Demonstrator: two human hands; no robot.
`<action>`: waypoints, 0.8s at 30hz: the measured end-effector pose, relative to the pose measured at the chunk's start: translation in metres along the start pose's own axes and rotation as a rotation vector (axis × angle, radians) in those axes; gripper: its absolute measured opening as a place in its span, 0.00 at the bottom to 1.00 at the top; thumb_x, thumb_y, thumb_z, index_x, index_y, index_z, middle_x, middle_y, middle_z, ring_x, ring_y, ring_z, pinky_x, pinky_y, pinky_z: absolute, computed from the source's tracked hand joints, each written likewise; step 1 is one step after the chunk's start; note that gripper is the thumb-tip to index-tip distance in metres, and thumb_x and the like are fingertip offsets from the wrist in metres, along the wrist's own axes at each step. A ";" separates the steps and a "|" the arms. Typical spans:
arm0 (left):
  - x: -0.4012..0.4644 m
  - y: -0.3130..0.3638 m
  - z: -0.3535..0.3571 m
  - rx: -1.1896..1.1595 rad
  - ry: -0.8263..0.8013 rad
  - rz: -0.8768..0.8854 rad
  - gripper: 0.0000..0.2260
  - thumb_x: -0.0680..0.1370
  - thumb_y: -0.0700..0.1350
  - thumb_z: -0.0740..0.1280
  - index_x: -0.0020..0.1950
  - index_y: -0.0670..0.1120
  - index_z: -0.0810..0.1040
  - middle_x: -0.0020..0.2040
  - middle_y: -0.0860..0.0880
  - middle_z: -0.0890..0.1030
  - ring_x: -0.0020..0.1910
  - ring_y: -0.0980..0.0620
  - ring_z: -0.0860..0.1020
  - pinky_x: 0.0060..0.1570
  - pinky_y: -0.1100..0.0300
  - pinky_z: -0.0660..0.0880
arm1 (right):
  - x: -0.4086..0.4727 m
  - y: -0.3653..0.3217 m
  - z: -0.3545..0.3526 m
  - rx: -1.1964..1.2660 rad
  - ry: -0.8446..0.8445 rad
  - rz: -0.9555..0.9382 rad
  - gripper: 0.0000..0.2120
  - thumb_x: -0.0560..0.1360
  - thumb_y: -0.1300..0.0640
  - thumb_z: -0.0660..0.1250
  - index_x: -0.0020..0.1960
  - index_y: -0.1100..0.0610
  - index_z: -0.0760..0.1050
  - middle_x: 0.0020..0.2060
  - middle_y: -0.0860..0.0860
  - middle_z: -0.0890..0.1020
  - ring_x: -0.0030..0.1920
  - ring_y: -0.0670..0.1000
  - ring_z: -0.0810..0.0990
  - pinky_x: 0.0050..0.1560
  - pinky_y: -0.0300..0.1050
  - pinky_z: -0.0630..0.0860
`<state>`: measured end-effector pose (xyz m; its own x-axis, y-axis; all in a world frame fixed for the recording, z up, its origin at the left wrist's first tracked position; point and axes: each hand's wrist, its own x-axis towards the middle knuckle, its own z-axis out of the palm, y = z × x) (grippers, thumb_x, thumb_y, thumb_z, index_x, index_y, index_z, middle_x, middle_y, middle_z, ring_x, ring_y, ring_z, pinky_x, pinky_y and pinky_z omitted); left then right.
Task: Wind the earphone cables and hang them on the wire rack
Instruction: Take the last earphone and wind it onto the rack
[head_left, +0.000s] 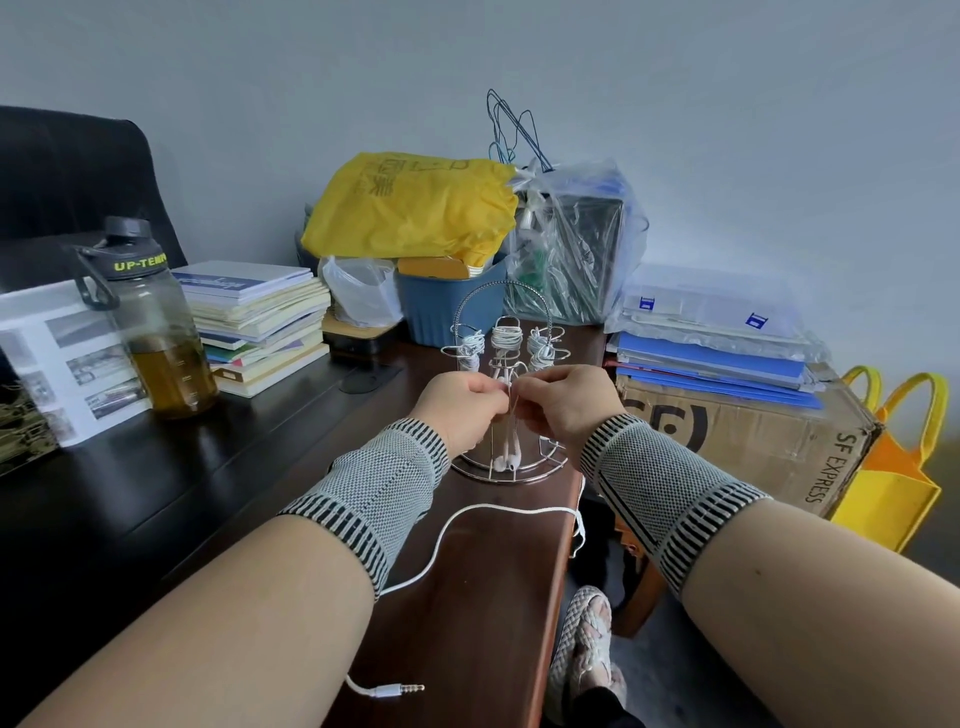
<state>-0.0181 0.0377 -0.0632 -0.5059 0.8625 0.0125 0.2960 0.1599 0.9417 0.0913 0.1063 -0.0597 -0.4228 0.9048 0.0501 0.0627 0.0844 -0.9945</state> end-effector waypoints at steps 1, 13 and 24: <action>0.000 -0.002 0.000 0.004 -0.029 -0.009 0.07 0.75 0.39 0.67 0.45 0.50 0.82 0.37 0.47 0.78 0.40 0.49 0.73 0.43 0.55 0.74 | 0.000 -0.001 0.001 0.033 0.005 0.019 0.08 0.72 0.65 0.71 0.35 0.62 0.79 0.31 0.59 0.80 0.33 0.55 0.77 0.35 0.46 0.76; -0.003 -0.009 -0.001 -0.009 -0.121 -0.057 0.10 0.78 0.39 0.67 0.37 0.46 0.79 0.25 0.54 0.74 0.29 0.57 0.73 0.37 0.61 0.75 | 0.008 -0.001 0.002 0.146 -0.012 0.060 0.08 0.73 0.63 0.69 0.36 0.63 0.78 0.31 0.57 0.78 0.32 0.54 0.75 0.37 0.46 0.75; -0.009 -0.003 -0.005 -0.208 -0.088 -0.085 0.08 0.80 0.35 0.61 0.41 0.40 0.73 0.37 0.40 0.82 0.34 0.48 0.82 0.35 0.54 0.79 | 0.006 0.033 -0.003 -0.721 0.096 -0.001 0.14 0.73 0.54 0.67 0.57 0.54 0.77 0.49 0.50 0.82 0.49 0.51 0.81 0.50 0.43 0.76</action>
<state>-0.0184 0.0272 -0.0640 -0.4465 0.8902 -0.0903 0.0777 0.1392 0.9872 0.0933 0.1156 -0.0916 -0.3437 0.9346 0.0919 0.6565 0.3091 -0.6882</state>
